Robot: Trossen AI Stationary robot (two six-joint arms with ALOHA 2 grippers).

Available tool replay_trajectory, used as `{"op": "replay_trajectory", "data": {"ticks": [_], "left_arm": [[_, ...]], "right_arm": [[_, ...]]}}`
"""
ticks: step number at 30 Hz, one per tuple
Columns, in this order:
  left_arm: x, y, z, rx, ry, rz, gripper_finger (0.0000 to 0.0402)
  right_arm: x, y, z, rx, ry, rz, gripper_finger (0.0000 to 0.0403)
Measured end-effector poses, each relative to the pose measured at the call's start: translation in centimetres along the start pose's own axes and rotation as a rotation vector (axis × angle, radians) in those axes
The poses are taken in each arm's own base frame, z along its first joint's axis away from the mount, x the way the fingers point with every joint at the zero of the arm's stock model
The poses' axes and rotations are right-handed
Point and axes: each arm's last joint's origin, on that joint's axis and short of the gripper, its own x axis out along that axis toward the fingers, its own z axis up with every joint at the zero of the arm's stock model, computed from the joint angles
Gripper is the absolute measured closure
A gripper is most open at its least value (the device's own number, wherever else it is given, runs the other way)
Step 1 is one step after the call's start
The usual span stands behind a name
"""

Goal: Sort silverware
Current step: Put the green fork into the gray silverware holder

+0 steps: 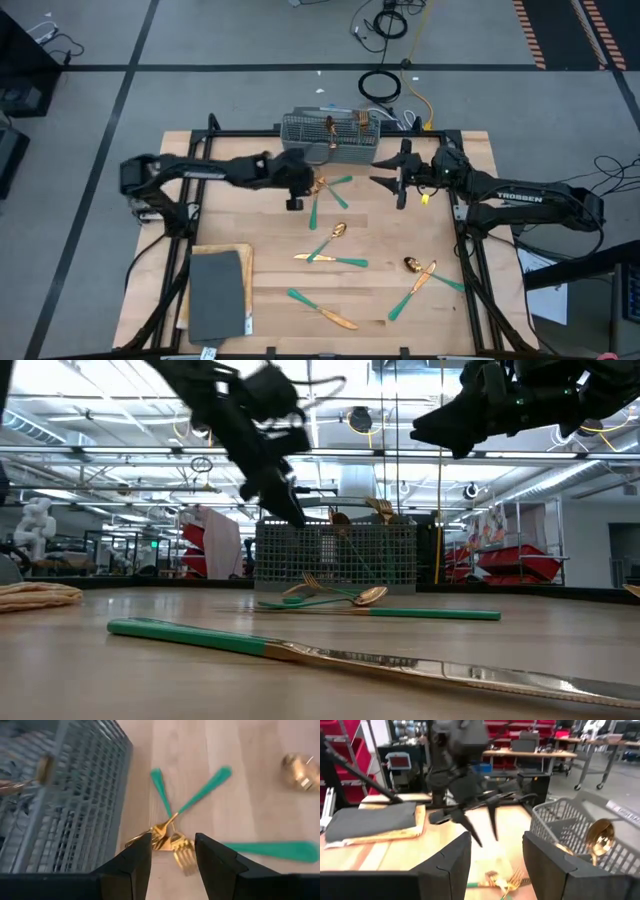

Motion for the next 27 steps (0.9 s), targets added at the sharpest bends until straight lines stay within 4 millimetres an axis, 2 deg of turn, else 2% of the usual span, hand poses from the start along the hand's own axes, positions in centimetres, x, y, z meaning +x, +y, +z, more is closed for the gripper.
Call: {"op": "replay_trajectory", "data": {"ticks": [6,10,19,24,27], "left_arm": [[2.7,1.3,2.3,0.145,0.057,-0.103,0.0244],[4.0,1.4,3.0,0.244,0.083,-0.172,0.0244],[7.7,2.2,2.7,0.36,0.178,-0.244,0.0244],[8.8,3.5,2.8,0.392,0.184,-0.249,0.0244],[9.1,4.1,2.9,0.371,0.164,-0.311,0.0244]], "right_arm": [[0.1,0.6,-0.3,-0.012,0.033,0.036,0.0236],[0.2,1.1,-0.3,-0.04,0.033,0.062,0.0236],[0.2,1.7,-0.3,-0.089,0.033,0.092,0.0236],[0.2,1.8,-0.4,-0.091,0.034,0.111,0.0236],[0.2,1.8,-0.3,-0.095,0.033,0.119,0.0236]]}}
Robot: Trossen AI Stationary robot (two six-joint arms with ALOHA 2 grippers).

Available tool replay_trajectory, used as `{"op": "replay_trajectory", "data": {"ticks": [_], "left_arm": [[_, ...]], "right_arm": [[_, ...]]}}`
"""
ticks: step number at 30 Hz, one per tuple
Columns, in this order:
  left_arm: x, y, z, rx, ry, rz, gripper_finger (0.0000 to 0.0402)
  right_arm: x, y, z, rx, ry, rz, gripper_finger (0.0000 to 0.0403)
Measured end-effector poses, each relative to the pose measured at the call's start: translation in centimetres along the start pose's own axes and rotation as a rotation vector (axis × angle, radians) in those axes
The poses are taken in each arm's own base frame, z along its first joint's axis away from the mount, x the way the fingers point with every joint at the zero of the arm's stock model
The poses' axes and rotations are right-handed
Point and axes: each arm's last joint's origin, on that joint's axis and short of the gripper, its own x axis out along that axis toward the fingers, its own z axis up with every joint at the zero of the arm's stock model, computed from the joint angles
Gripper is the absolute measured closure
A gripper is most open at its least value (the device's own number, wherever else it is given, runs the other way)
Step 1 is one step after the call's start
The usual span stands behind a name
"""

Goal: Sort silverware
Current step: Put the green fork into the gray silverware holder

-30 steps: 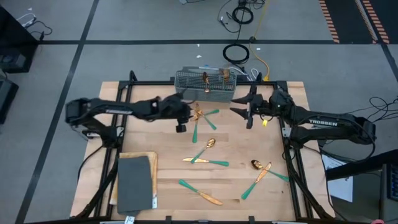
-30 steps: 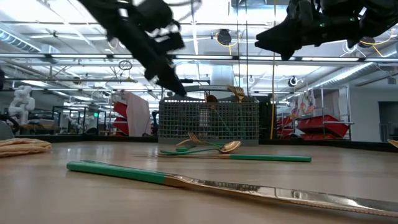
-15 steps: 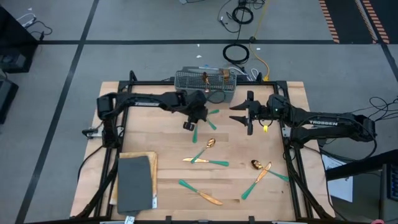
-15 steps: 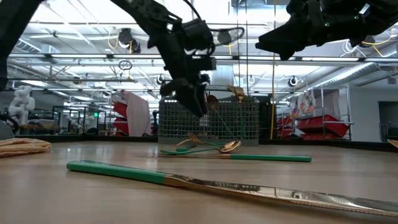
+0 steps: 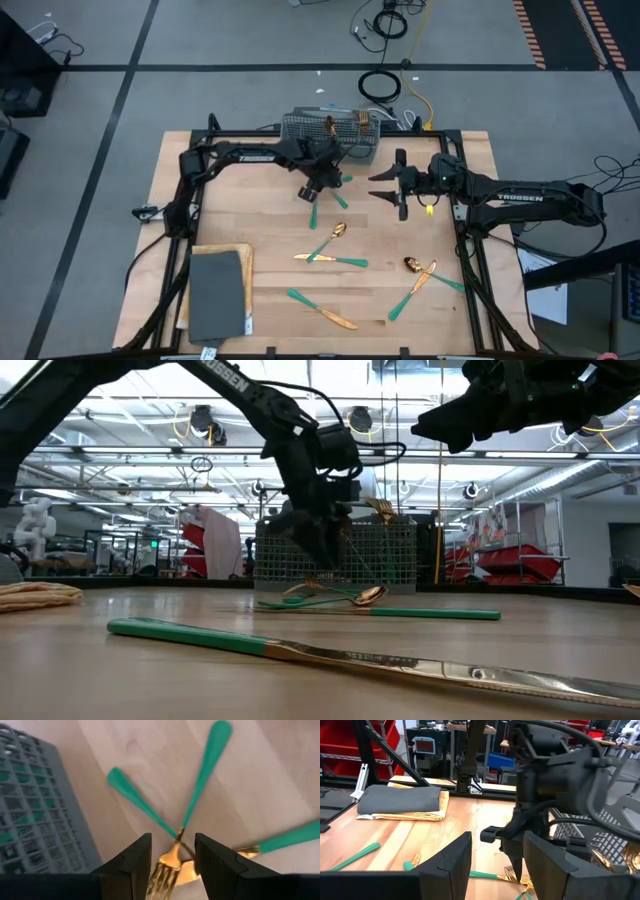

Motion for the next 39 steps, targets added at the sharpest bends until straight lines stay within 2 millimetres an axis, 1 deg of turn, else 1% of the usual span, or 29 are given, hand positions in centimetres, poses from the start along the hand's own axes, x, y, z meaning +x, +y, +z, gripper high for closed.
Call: {"op": "replay_trajectory", "data": {"ticks": [4,9,17,20,25,26,30,33,37,39], "left_arm": [[0.5,0.3,0.0,0.018,-0.005,-0.043,0.0244],[2.0,0.0,0.3,0.068,0.011,-0.077,0.0244],[4.0,-0.4,-0.3,0.091,0.059,-0.113,0.0249],[4.0,-0.4,-0.3,0.095,0.08,-0.1,0.0279],[3.9,-0.3,-0.4,0.103,0.119,-0.069,0.038],[3.9,-0.3,-0.4,0.103,0.127,-0.064,0.0387],[3.9,-0.5,-0.2,0.108,0.162,-0.039,0.0389],[4.0,-1.1,0.5,0.137,0.208,-0.01,0.0394],[3.7,-2.2,1.6,0.177,0.263,0.018,0.0397],[3.1,-2.7,2.3,0.188,0.283,0.038,0.0398]], "right_arm": [[0.0,0.0,0.0,-0.015,0.004,0.001,0.0236],[0.0,0.0,-0.1,-0.017,0.007,0.001,0.0236],[0.0,0.0,-0.1,-0.016,0.008,0.001,0.0236],[0.0,0.0,-0.1,-0.008,0.007,0.001,0.0236],[0.0,0.1,-0.1,0.025,0.007,0.004,0.0236],[0.0,0.1,-0.1,0.03,0.007,0.006,0.0236],[0.1,0.4,0.0,0.034,0.006,0.019,0.0236],[-0.1,0.5,0.2,0.044,-0.005,0.026,0.0236],[-0.8,0.8,0.8,0.055,-0.045,0.032,0.0236],[-1.3,1.0,1.3,0.063,-0.074,0.035,0.0236]]}}
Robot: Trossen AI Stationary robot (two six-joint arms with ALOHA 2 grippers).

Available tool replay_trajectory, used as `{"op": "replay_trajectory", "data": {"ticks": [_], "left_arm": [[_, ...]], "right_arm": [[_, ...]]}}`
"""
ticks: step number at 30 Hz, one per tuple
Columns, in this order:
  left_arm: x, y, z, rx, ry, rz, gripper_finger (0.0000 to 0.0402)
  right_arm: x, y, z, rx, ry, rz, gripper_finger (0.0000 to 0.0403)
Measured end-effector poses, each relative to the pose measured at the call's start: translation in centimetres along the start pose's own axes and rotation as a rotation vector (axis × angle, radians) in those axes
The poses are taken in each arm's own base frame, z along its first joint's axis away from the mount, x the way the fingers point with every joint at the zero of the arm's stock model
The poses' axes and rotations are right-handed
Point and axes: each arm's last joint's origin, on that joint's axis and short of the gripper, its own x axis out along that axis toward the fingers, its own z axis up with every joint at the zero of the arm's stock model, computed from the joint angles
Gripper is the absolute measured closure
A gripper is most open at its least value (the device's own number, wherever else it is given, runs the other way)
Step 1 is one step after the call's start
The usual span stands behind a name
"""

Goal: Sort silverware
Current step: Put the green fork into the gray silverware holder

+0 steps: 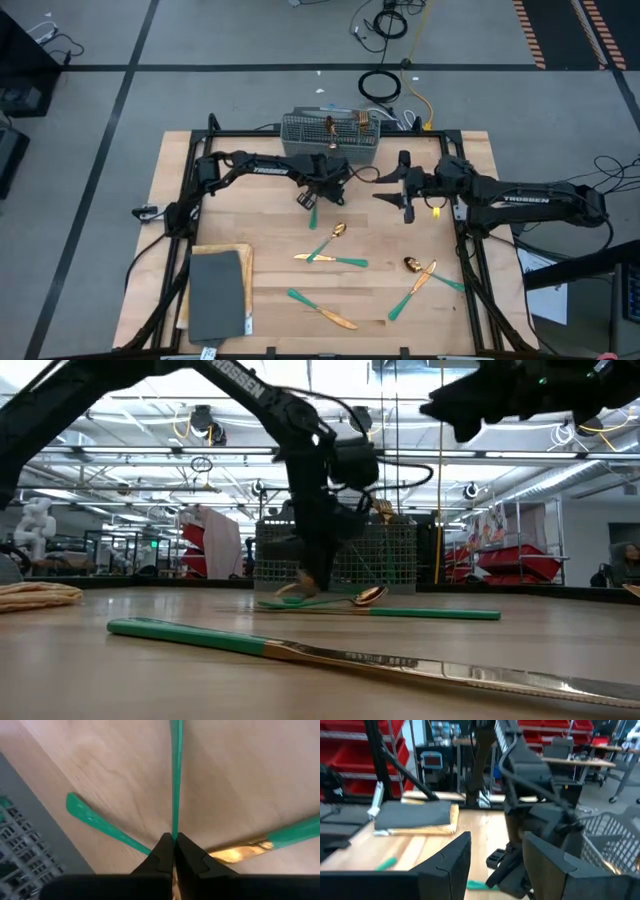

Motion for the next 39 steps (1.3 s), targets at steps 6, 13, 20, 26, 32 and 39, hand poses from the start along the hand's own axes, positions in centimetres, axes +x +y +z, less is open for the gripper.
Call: {"op": "replay_trajectory", "data": {"ticks": [6,13,20,26,32,39], "left_arm": [[-4.0,-0.5,1.4,0.038,0.075,0.163,0.0399],[-10.0,1.4,1.6,0.158,0.22,0.541,0.0399],[-12.5,6.3,1.1,0.414,0.473,0.903,0.0399],[-12.5,8.1,-0.5,0.688,0.559,0.924,0.0399],[-12.5,8.9,-1.2,0.839,0.534,0.956,0.04],[-11.4,9.2,-0.1,0.827,0.525,1.049,0.04]], "right_arm": [[-2.2,0.5,1.3,0.031,-0.068,-0.007,0.0236],[-4.5,0.7,1.6,0.052,-0.059,-0.099,0.0236],[-5.3,0.6,0.4,0.14,0.062,-0.221,0.0236],[-6.6,0.9,-0.4,0.215,0.137,-0.252,0.0236],[-7.5,1.1,-0.6,0.24,0.147,-0.278,0.0236],[-7.7,1.1,-0.6,0.242,0.15,-0.279,0.0236]]}}
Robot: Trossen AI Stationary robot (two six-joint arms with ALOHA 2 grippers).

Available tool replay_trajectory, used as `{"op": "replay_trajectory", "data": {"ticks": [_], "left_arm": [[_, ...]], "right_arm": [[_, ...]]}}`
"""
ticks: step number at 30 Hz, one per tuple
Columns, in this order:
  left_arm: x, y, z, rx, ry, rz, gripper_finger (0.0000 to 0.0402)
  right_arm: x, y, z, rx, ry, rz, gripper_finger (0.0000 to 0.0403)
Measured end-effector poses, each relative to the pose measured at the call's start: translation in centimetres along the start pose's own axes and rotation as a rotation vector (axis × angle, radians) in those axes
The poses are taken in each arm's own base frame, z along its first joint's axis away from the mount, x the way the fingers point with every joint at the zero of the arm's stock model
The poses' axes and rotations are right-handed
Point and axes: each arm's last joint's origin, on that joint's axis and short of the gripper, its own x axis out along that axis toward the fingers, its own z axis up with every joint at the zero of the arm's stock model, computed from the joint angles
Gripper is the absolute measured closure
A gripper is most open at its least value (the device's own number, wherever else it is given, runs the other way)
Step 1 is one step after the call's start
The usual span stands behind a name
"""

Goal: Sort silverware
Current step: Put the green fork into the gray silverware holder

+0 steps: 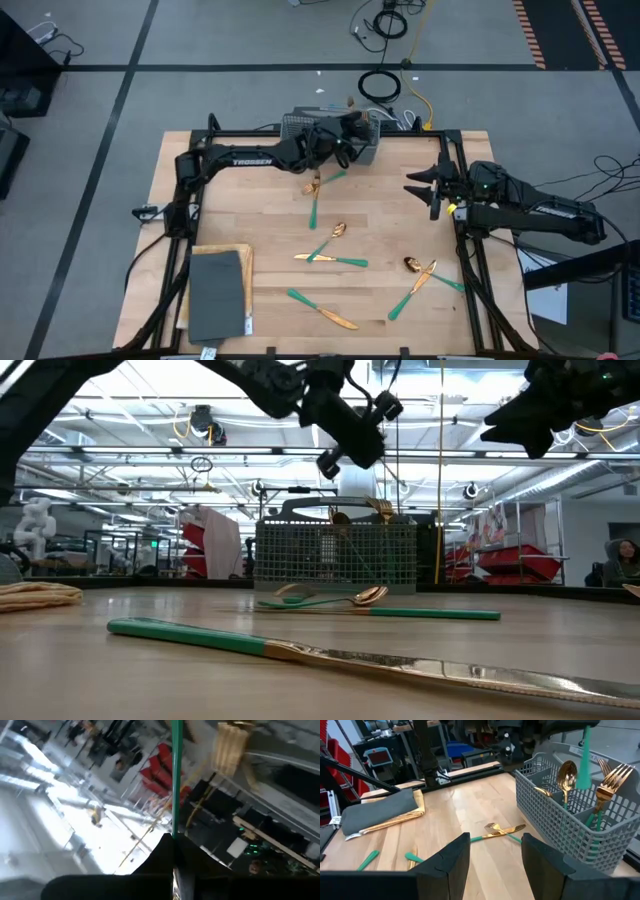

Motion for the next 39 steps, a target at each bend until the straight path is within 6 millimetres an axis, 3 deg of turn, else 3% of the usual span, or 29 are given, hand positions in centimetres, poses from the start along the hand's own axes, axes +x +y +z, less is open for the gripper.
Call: {"op": "replay_trajectory", "data": {"ticks": [3,7,13,20,28,39], "left_arm": [[0.6,-0.2,1.0,0.153,0.0,0.024,0.04],[1.7,-1.6,2.0,0.217,-0.009,-0.006,0.04],[3.1,-2.7,0.3,0.186,0.051,0.05,0.04],[3.2,-3.0,0.0,0.193,0.064,0.038,0.04],[2.5,-2.3,1.9,0.247,-0.076,0.079,0.04],[3.1,-3.3,1.4,0.262,-0.094,0.068,0.04]], "right_arm": [[0.0,0.0,0.0,0.003,0.003,-0.001,0.0236],[0.0,0.0,0.0,0.012,0.003,-0.001,0.0236],[0.0,0.0,0.0,0.017,0.004,-0.001,0.0236],[0.0,0.0,0.0,-0.001,0.004,-0.001,0.0236],[0.0,0.0,0.0,-0.012,0.004,-0.001,0.0236],[0.0,0.0,0.0,-0.011,0.005,0.004,0.0236]]}}
